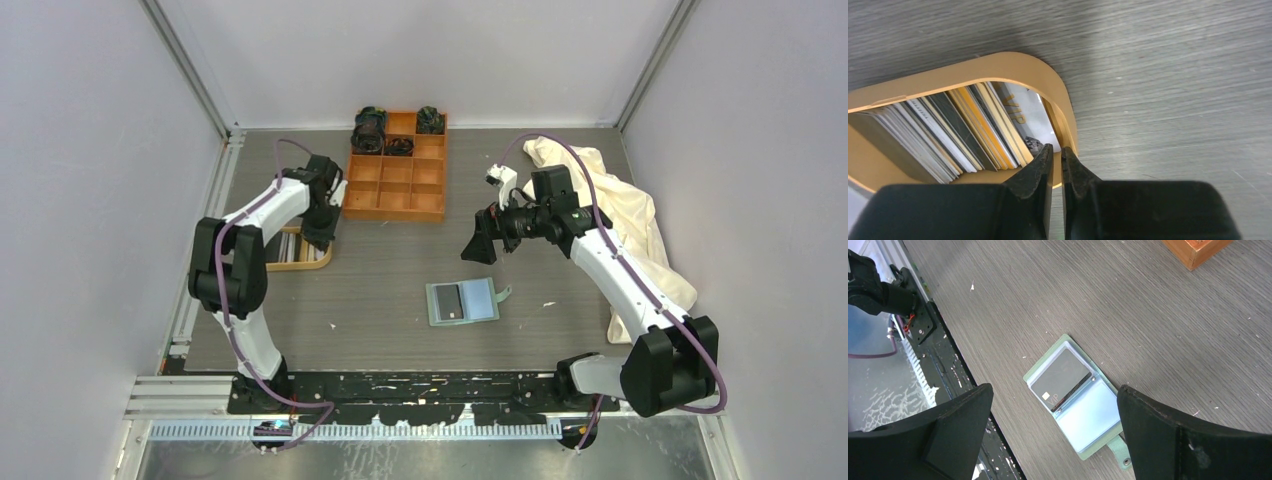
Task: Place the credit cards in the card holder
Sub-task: Move the storage box to the center of the board.
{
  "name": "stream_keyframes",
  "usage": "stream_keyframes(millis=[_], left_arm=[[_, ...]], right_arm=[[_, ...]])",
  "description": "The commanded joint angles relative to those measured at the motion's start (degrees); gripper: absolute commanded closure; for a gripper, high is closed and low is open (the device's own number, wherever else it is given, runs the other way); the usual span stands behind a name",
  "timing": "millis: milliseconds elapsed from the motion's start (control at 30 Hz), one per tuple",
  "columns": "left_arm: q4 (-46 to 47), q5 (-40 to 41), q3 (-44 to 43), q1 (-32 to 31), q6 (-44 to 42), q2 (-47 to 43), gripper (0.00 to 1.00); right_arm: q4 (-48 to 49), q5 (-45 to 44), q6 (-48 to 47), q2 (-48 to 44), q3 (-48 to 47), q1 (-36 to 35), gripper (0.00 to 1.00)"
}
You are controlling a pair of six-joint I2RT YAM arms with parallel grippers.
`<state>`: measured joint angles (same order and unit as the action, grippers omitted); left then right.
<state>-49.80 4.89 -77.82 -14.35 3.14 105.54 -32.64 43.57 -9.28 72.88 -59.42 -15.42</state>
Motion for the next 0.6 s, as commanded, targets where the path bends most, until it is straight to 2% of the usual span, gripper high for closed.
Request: stream_keyframes(millis=[0, 167, 300, 467, 567], left_arm=[[-0.24, -13.63, -1.56, -0.6, 3.39, -0.04, 0.87], [2.83, -24.26, -0.41, -3.41, 8.2, 0.9, 0.87], [11.77, -29.41, 2.61, -8.33, 16.06, 0.62, 0.87], [24.51, -30.68, 2.77, -15.65, 25.96, 2.06, 0.86], [30.11, -30.07, 2.02, -17.87, 30.38, 1.55, 0.85]], right_arm=[[1.15, 0.82, -0.48, -0.42, -1.23, -0.3, 0.01], [1.57, 0.94, -0.25, 0.38, -0.9, -0.37, 0.01], [1.62, 1.1, 0.11, 1.91, -0.94, -0.47, 0.01], [1.69, 1.17, 0.62, 3.43, -0.96, -0.47, 0.01], [1.66, 1.04, 0.66, 3.66, -0.9, -0.46, 0.0]])
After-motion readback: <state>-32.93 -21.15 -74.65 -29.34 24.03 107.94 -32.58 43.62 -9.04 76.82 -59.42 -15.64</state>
